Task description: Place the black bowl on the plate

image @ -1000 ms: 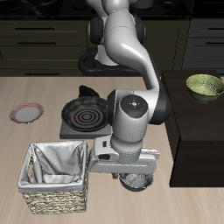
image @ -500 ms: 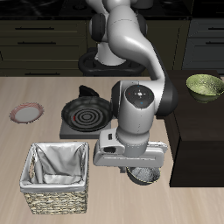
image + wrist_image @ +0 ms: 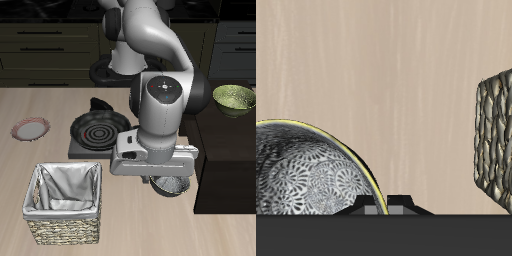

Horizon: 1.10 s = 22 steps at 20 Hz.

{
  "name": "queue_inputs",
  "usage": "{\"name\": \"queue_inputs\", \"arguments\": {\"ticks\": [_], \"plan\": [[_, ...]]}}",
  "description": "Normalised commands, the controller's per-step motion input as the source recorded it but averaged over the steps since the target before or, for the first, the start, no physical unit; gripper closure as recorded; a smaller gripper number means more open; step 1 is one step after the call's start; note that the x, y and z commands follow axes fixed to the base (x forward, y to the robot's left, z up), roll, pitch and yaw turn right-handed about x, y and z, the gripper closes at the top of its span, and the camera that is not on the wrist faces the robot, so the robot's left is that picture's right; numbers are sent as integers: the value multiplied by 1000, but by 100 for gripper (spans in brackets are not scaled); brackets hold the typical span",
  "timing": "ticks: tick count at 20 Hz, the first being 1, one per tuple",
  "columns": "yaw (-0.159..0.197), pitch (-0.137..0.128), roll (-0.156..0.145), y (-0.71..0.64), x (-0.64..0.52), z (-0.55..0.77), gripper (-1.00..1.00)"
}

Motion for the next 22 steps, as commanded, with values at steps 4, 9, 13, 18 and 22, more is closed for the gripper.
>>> {"name": "queue_inputs", "arguments": {"ticks": [4,9,13,18,22], "plan": [[36,-93,10,-114,-318,523,100],[25,-53,-14,-180,-205,350,100],[8,-37,9,-300,-359,312,100],[45,-26,0,-173,-261,149,100],[1,-74,-23,-327,-276,422,100]]}}
